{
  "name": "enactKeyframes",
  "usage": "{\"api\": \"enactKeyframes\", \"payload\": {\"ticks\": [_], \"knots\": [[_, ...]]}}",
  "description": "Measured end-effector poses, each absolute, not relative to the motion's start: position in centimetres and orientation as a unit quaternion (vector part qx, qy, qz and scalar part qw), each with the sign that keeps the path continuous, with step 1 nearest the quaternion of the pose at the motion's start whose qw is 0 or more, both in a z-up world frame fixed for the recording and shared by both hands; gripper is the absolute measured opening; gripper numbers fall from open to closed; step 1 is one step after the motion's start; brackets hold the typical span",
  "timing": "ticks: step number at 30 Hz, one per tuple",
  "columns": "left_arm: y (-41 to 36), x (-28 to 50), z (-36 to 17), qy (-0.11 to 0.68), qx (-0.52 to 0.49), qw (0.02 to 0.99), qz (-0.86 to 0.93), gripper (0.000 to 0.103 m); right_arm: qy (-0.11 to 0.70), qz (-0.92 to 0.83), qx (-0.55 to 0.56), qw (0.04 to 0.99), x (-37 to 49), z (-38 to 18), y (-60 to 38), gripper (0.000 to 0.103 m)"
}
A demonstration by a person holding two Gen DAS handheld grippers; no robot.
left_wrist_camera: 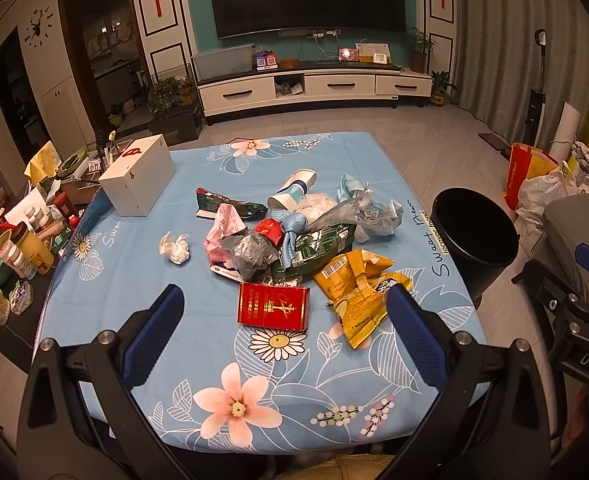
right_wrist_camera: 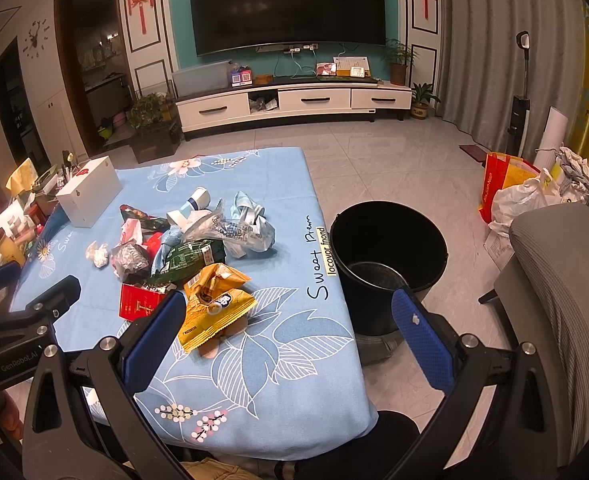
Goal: Collect trash
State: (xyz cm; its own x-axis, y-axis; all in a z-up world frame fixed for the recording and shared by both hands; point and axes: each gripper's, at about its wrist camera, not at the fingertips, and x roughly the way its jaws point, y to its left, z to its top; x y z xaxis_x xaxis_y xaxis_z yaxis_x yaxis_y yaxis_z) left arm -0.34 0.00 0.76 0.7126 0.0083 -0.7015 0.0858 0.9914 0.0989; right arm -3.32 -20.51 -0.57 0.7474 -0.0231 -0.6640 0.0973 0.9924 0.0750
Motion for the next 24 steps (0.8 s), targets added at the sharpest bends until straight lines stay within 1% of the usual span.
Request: {"api": "enactKeyframes", "payload": {"ticks": [9,12,15,19,20,24], "knots": [[-0.4,0.3,0.2,0.384,0.063,0.921,-0.025,0.101,0.36,-0.031,0.056,0.931,-3.2,-0.8,-20.8,0.101],[-0.4,0.8,-0.4,0.389,0.061,0.919,-0.028,0.101,0.369,-0.023,0.065,0.927,-2.5,-1.7,-20.9,0.101],[0.5,1.5,-1.3,0.396,0.032,0.916,-0.052,0.101,0.375,0.023,0.095,0.922,-1.3,-3.5,-21.4,0.101],[3.6,2.8,-4.0,0.408,-0.044,0.908,-0.081,0.1,0.394,0.065,0.139,0.906,0.0,-6.4,-22.2,0.101],[5.0,3.3,-5.4,0.416,-0.065,0.904,-0.076,0.1,0.397,0.072,0.145,0.903,0.2,-7.0,-22.2,0.101],[8.2,4.1,-9.4,0.441,-0.098,0.891,-0.046,0.1,0.42,0.1,0.172,0.886,1.7,-10.2,-22.3,0.101]]}}
